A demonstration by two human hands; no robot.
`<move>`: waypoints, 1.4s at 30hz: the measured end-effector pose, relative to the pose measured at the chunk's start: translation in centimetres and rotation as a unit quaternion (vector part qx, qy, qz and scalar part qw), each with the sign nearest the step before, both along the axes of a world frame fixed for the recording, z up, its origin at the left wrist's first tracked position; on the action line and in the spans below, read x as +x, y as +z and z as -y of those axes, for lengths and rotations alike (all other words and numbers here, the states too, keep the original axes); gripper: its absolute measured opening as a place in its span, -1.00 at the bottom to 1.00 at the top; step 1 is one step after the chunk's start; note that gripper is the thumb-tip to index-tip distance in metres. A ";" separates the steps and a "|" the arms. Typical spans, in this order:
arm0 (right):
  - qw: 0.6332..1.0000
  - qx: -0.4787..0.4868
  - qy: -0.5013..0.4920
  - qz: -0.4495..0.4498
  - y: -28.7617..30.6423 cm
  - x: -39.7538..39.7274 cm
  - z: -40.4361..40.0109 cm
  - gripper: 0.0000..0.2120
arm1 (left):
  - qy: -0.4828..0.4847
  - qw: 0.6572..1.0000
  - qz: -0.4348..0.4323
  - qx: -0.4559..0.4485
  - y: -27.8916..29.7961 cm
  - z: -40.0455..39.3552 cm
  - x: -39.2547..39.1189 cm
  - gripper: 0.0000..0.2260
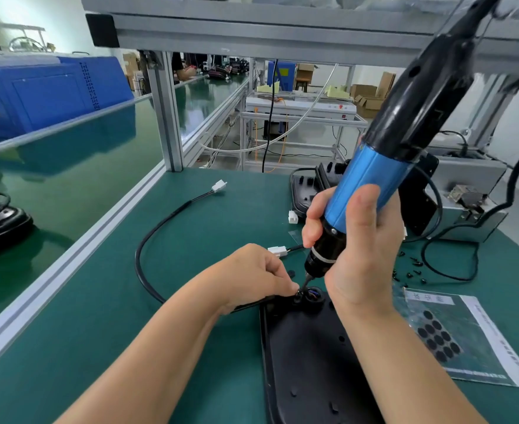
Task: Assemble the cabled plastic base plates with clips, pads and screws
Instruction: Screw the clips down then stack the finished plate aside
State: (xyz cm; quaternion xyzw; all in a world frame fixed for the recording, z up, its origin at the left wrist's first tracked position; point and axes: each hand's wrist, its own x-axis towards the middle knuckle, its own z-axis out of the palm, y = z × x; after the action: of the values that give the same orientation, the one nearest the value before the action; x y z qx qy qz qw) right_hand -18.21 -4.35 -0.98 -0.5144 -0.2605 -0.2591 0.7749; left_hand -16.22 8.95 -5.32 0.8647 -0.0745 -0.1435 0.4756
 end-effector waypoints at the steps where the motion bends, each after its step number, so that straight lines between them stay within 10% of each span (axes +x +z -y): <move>1: 1.000 -0.002 0.007 -0.001 0.0 0.0 0.0 -0.62 | 0.000 1.000 -0.009 -0.006 0.0 0.0 0.1 -0.85; 20: 0.998 -0.053 0.035 -0.012 0.1 0.5 -0.6 -0.40 | 0.002 0.997 -0.030 -0.066 -0.6 0.1 0.2 -0.81; 42: 0.994 -0.087 0.065 -0.029 0.5 1.1 -0.8 -0.63 | -0.009 0.995 -0.016 -0.099 -0.8 0.1 -0.7 -0.84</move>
State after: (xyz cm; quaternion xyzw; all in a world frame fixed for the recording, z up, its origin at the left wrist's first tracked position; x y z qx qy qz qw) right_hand -17.15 -3.59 -0.52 -0.5690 -0.2922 -0.1698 0.7497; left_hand -16.93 8.82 -6.08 0.8102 -0.0885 -0.1539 0.5586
